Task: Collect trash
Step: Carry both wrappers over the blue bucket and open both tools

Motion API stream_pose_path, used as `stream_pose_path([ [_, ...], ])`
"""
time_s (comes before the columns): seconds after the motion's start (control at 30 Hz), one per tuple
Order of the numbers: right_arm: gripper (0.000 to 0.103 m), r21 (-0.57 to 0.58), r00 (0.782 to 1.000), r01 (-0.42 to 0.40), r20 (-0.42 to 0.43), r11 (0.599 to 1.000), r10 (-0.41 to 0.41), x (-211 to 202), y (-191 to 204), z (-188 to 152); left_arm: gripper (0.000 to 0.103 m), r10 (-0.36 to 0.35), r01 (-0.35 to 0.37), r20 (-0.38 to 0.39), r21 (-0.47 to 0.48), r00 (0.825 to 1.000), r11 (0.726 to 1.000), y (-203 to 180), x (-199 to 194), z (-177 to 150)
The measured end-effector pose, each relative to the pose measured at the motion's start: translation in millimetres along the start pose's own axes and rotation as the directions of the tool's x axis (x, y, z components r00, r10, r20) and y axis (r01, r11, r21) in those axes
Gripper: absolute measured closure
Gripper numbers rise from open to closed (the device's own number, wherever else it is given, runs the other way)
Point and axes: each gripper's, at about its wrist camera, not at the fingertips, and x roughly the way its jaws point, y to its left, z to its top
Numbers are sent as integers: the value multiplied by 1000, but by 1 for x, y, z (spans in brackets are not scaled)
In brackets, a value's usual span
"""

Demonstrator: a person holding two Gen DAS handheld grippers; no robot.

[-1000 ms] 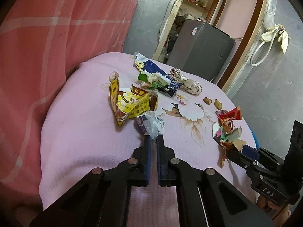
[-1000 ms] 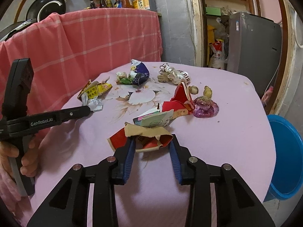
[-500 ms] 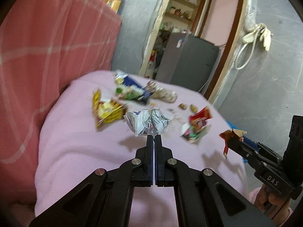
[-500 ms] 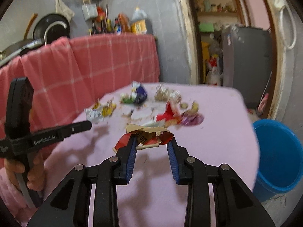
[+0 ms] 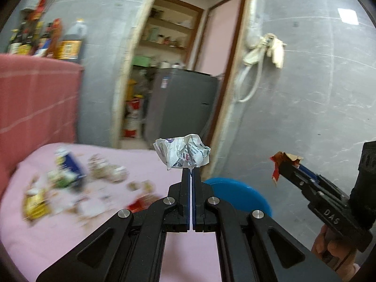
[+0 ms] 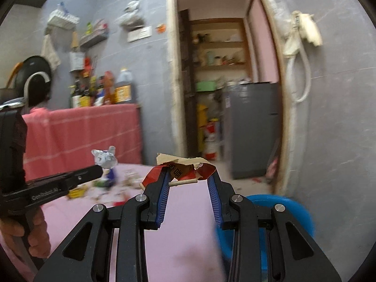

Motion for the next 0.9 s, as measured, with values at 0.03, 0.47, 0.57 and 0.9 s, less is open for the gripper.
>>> stream_pose_path([
  [0.03,72,8,1000,30,-1,1000,-30,1,-13,1,103,-19,19,-6,4,1000,1000,-6,8,3],
  [0.47,66,150,955,248,-206,957,-215,41,-136,-34,103,-162,170,-305,-2,938,985,-76,173,5],
  [0.57,63,171,945,255,-250,952,-209,52,-148,-45,103,-156,156,-379,-30,912,987,-75,206,-1],
  [0.9,48,220,924,256,-341,941,-171,82,-169,-63,96,-144,107,-476,-104,867,989,-51,248,-17],
])
